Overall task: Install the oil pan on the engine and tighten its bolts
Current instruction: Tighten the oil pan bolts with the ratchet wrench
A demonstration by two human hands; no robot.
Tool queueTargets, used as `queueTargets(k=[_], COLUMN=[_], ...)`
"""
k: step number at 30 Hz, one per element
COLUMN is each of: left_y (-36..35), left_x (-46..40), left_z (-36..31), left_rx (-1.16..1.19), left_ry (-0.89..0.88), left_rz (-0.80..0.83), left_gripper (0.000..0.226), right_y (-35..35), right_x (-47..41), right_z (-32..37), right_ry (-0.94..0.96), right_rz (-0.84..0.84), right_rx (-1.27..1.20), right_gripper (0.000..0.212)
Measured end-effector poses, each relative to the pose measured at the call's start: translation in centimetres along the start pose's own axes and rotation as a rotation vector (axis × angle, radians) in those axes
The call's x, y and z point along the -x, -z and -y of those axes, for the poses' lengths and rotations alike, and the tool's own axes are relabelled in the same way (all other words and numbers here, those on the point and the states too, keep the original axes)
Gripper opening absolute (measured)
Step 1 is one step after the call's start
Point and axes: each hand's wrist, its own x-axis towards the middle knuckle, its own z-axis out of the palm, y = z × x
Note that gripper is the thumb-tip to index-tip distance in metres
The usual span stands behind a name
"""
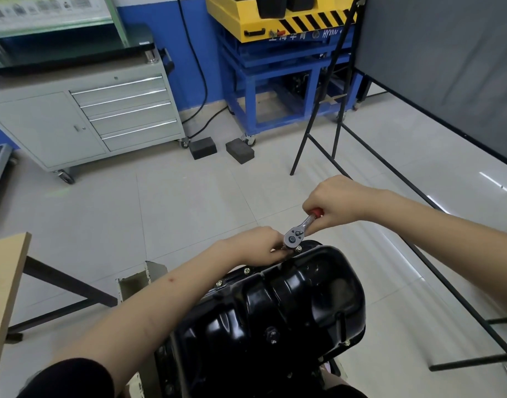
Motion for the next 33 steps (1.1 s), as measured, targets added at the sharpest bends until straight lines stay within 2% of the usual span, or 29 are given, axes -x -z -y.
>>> queueTargets(k=[3,8,13,18,22,25,30,33], left_y=[0.0,0.0,0.0,-0.1,-0.2,-0.4,-0.5,-0.5], left_x=[0.0,0.0,0.0,0.1,0.1,0.0,-0.1,0.0], left_z=[0.0,0.1,0.3,0.4,0.2,0.1,-0.2,-0.2], left_rx=[0.008,0.043,0.073,0.108,0.101,0.081,0.037,0.054], left_ry=[-0.018,-0.039,-0.046,-0.057,-0.043,-0.020,-0.004,0.013], left_rz=[-0.011,-0.019,-0.024,-0.020,-0.014,-0.022,-0.027,-0.043], left_gripper=[0.024,0.026,0.025,0.024,0.023,0.024,0.029,0.032], right_y=[-0.4,-0.4,-1.7,-3.3,-3.8,-3.9,-2.3,-1.2], right_x=[-0.1,1.2,3.1,5.1,5.9,6.1,3.9,1.8], right_z=[0.1,0.4,2.3,5.5,6.3,5.8,2.0,0.0], right_ry=[-0.044,-0.129,-0.304,-0.528,-0.600,-0.543,-0.203,-0.118], right_rz=[0.008,0.066,0.005,-0.023,-0.082,-0.130,-0.136,-0.151], right_rx=[-0.022,-0.195,-0.167,-0.310,-0.398,-0.409,-0.348,-0.369], right_gripper=[0.054,0.060,0.061,0.065,0.062,0.057,0.032,0.029])
